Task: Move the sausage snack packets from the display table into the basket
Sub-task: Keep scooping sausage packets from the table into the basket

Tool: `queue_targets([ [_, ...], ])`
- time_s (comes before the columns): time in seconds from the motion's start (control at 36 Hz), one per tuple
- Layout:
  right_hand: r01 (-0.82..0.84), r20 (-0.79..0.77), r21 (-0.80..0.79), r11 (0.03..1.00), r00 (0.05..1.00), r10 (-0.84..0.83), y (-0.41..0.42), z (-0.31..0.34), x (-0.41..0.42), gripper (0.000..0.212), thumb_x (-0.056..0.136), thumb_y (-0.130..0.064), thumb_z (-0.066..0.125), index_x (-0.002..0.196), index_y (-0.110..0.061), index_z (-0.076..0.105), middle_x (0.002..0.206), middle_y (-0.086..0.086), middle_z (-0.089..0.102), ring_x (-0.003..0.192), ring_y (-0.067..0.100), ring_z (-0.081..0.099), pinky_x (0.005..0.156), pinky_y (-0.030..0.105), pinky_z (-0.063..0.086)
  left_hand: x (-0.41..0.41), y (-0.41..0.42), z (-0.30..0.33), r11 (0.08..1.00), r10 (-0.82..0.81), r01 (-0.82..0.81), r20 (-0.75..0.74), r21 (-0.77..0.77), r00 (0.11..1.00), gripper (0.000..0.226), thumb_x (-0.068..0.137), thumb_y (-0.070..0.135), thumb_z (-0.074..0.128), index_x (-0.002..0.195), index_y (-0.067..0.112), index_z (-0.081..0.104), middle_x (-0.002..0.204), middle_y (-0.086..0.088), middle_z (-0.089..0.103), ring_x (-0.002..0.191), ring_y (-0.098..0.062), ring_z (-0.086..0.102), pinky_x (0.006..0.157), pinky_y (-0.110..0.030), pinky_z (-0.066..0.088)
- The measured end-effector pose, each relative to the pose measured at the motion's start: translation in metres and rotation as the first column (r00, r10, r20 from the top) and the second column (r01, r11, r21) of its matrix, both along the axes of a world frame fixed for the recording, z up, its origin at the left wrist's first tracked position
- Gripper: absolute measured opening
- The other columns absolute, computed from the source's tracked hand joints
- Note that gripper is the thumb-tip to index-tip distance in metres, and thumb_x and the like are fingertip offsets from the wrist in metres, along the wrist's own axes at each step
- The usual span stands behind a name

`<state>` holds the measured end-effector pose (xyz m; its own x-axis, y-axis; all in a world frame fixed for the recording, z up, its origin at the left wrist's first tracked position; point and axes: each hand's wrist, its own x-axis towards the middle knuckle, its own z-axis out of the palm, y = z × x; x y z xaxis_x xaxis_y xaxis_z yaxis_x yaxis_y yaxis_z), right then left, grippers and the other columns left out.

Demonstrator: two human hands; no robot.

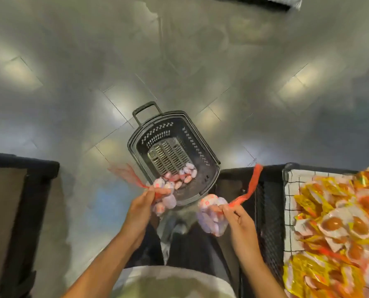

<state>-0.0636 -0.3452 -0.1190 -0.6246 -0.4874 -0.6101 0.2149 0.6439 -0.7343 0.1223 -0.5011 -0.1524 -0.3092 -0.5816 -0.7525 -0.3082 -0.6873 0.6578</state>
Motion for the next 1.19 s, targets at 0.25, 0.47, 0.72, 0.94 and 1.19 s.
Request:
queue_targets([
  [0.25,-0.008,0.007,0.073,0.997,1.0,0.008,-0.1,-0.166,-0.041,0.028,0.1,-0.027,0.061,0.081,-0.008,0.067,0.07,0.003,0.062,0.064,0.004,0.048,0.059,0.016,0.04,-0.062,-0.08,-0.133,0.995,0.066,-0.07,0.062,0.068,0.996,0.043,0.109,0.027,0.041,0.093,0.014,0.079,0.098,0.008,0.077,0.089,0.0,0.07,0.062,-0.006,0.047],
  [0.47,-0.005,0.023,0.071,0.997,1.0,0.003,-0.169,-0.344,-0.058,0.031,0.098,-0.027,0.062,0.075,-0.007,0.059,0.062,-0.005,0.044,0.059,0.003,0.036,0.055,0.018,0.033,-0.107,-0.093,-0.307,0.998,-0.056,0.047,0.206,0.045,0.977,0.041,0.109,0.026,0.038,0.094,0.016,0.075,0.1,0.007,0.076,0.097,-0.004,0.066,0.093,-0.024,0.045],
  [0.72,-0.045,0.024,0.142,0.989,0.999,0.042,-0.197,-0.511,-0.084,0.021,0.101,-0.018,0.061,0.081,-0.018,0.067,0.069,-0.017,0.072,0.066,-0.006,0.061,0.068,0.01,0.045,-0.134,-0.112,-0.481,0.991,0.095,-0.12,0.305,0.062,0.948,0.04,0.108,0.026,0.043,0.091,0.009,0.075,0.096,-0.009,0.076,0.095,-0.024,0.069,0.093,-0.03,0.048],
  [0.94,-0.196,0.001,0.199,0.96,0.98,0.199,-0.213,-0.619,-0.101,0.02,0.101,-0.032,0.062,0.1,-0.013,0.068,0.096,0.005,0.075,0.094,0.023,0.071,0.092,0.048,0.054,-0.149,-0.111,-0.583,0.977,0.176,-0.207,0.359,0.049,0.917,0.034,0.107,0.027,0.043,0.101,0.009,0.071,0.091,0.001,0.073,0.076,0.0,0.066,0.065,-0.005,0.044],
  [1.19,-0.473,0.107,0.203,0.857,0.881,0.461,-0.205,-0.663,-0.117,0.032,0.092,0.006,0.063,0.119,-0.012,0.063,0.114,0.005,0.069,0.114,0.023,0.065,0.105,0.034,0.049,-0.145,-0.106,-0.62,0.981,-0.009,-0.069,0.401,0.18,0.916,0.016,0.099,0.01,0.058,0.108,0.009,0.071,0.11,-0.01,0.073,0.106,-0.029,0.066,0.103,-0.038,0.049],
])
